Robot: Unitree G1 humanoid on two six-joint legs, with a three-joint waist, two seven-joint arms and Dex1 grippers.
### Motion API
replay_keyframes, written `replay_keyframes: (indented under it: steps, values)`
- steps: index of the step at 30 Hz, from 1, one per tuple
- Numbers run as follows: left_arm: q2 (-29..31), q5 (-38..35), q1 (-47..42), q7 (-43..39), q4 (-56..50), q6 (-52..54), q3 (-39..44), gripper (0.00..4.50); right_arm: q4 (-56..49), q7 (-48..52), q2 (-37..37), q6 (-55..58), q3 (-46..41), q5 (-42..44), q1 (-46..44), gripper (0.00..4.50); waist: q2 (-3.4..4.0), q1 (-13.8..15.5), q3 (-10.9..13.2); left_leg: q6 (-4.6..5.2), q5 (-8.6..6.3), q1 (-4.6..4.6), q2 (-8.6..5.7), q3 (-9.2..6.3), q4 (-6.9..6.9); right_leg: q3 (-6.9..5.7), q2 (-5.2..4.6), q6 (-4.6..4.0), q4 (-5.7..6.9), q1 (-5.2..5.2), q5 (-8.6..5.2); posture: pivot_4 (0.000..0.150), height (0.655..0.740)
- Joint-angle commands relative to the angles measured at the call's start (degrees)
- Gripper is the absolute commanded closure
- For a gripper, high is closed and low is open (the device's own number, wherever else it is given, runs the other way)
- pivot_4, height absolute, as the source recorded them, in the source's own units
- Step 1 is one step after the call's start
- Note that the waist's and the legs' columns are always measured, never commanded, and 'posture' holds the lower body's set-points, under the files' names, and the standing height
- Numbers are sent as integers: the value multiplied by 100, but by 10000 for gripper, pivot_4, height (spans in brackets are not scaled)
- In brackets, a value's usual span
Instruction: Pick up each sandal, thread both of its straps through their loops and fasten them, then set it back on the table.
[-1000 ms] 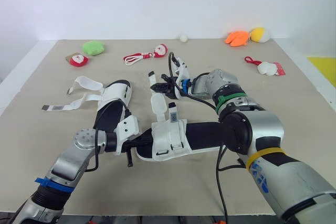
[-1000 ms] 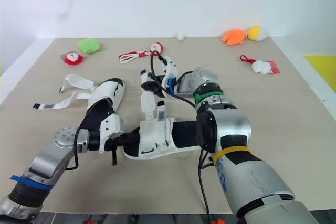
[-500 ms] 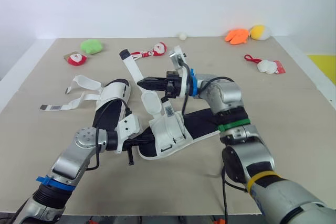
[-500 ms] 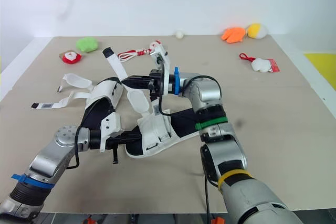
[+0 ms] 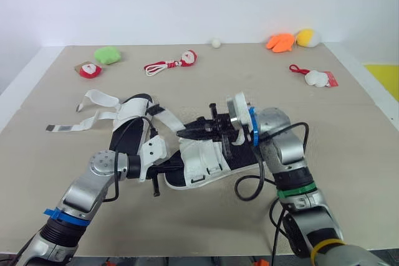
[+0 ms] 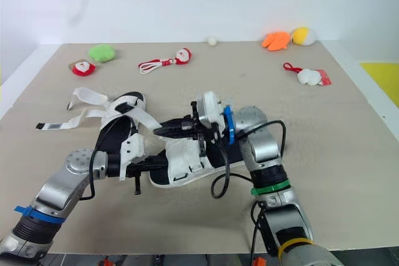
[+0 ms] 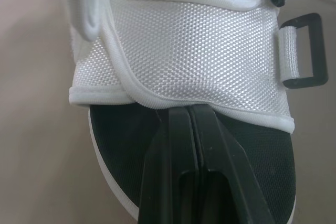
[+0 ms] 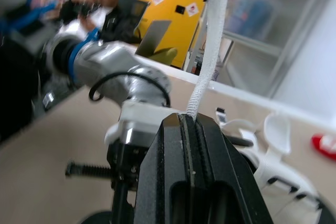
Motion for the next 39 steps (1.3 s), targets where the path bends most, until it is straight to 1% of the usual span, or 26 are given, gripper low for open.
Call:
replay_keyframes:
  steps: [1, 4, 5, 7, 8, 11, 14, 18, 22, 23, 24, 26, 27, 28, 29, 31, 32, 36, 37, 39]
  values:
    - [96, 157, 194, -107, 292, 155, -325, 45000, 594, 538, 226, -2436, 101, -7, -191, 44295, -1, -2, 0, 0, 0, 4, 0, 0, 0, -1, 0, 2, 0, 3, -1, 1500, 7400]
    - [110, 151, 187, -118, 289, 159, -333, 45000, 1406, 854, 255, -4131, 299, 172, -394, 44295, -3, -5, 2, 0, 0, 11, 2, 3, 0, 2, 1, -2, 0, 8, 1, 1500, 7400]
    - [116, 150, 185, -122, 292, 158, -332, 45000, 1679, 868, 96, -4792, 588, 175, -507, 44295, -3, -5, 2, 0, 0, 15, 3, 5, 0, 4, 1, -6, 0, 11, 4, 1500, 7400]
    - [123, 148, 184, -124, 292, 160, -332, 45000, 2126, 869, -10, -5523, 836, 183, -715, 44295, -5, -8, 4, -1, 1, 28, 4, 9, 0, 7, 1, -14, 0, 21, 8, 1500, 7400]
    - [126, 147, 183, -126, 292, 161, -334, 45000, 2405, 869, -137, -6185, 1153, 237, -881, 44295, -7, -8, 5, -1, 1, 38, 4, 11, 0, 8, 1, -15, 0, 31, 7, 1500, 7400]
    - [124, 143, 188, -120, 278, 170, -341, 45000, 2999, 747, -296, -7205, 1671, 324, -1231, 44295, -8, -12, 6, -1, 1, 60, 7, 15, -4, 10, 2, -19, 0, 49, 4, 1500, 7400]
    - [126, 141, 189, -118, 279, 172, -338, 45000, 3476, 375, -566, -8139, 2249, 28, -1583, 44295, -6, -12, 7, -1, 0, 76, 10, 14, -6, 9, 6, -25, 1, 66, 0, 1500, 7400]
    - [134, 143, 185, -119, 295, 162, -334, 45000, 3511, 87, -859, -8404, 2632, -342, -1775, 44295, -7, -8, 7, 0, 0, 91, 10, 13, -7, 10, 5, -26, 1, 79, -2, 1500, 7400]
    - [129, 145, 166, -122, 310, 155, -339, 45000, 3479, -190, -994, -8404, 2606, -924, -1868, 44295, -6, -5, 7, 0, 1, 96, 10, 12, -7, 10, 6, -28, 4, 81, -2, 1500, 7400]
    - [127, 144, 157, -124, 312, 155, -341, 45000, 3477, -322, -1003, -8404, 2600, -957, -1871, 37898, -6, -5, 7, 0, 1, 96, 10, 12, -7, 10, 7, -30, 5, 81, -2, 1500, 7400]
    - [125, 144, 150, -125, 312, 157, -342, 45000, 3485, -451, -1014, -8404, 2589, -1033, -1875, 34532, -7, -5, 7, -1, 1, 98, 10, 12, -7, 10, 7, -30, 6, 81, -1, 1500, 7400]
    - [125, 147, 139, -128, 320, 151, -346, 45000, 3454, -712, -1064, -8404, 2608, -1187, -1880, 24949, -7, -5, 7, -1, 1, 99, 10, 12, -6, 10, 7, -32, 8, 82, -1, 1500, 7400]
    - [125, 149, 134, -131, 330, 146, -348, 45000, 3433, -850, -1093, -8404, 2622, -1244, -1880, 18500, -7, -5, 7, -1, 1, 100, 10, 12, -6, 11, 7, -57, 9, 82, 14, 1500, 7400]
    - [128, 151, 130, -136, 336, 141, -349, 45000, 3412, -981, -1143, -8404, 2658, -1296, -1889, 15823, -7, -3, 7, -1, 1, 100, 10, 12, -6, 11, 7, -58, 9, 83, 14, 1500, 7400]
    - [128, 152, 129, -135, 338, 139, -353, 45000, 3404, -1132, -1185, -8404, 2685, -1310, -1895, 11475, -7, -2, 7, -1, 1, 100, 10, 12, -6, 11, 7, -58, 9, 84, 14, 1500, 7400]
    - [134, 148, 132, -133, 324, 145, -356, 45000, 3249, -1439, -1372, -8404, 2789, -1275, -1896, 879, -7, -2, 7, -1, 1, 101, 10, 12, -6, 11, 6, -59, 8, 86, 14, 1500, 7400]
    - [139, 142, 136, -132, 316, 150, -352, 45000, 3214, -1633, -1472, -8404, 2856, -1178, -1899, 879, -7, -2, 6, -1, 1, 101, 9, 12, -6, 12, 6, -59, 8, 86, 13, 1500, 7400]
    - [166, 126, 207, -120, 255, 162, -343, 45000, 2785, -2380, -2328, -8343, 3456, -712, -1785, 879, -8, 4, 8, 0, 1, 98, 5, 13, -6, 13, 0, -60, 8, 85, 9, 1500, 7400]
    - [162, 124, 220, -114, 241, 168, -345, 45000, 2469, -2483, -2627, -8164, 3612, -571, -1604, 879, -8, 3, 8, 1, -1, 99, 5, 16, -6, 15, -1, -60, 7, 84, 6, 1500, 7400]
    - [152, 118, 238, -106, 228, 176, -353, 45000, 1698, -2542, -3146, -7312, 3749, -107, -1134, 879, -12, 10, 6, 6, -3, 98, 5, 15, -8, 17, -1, -61, 7, 86, 1, 1500, 7400]
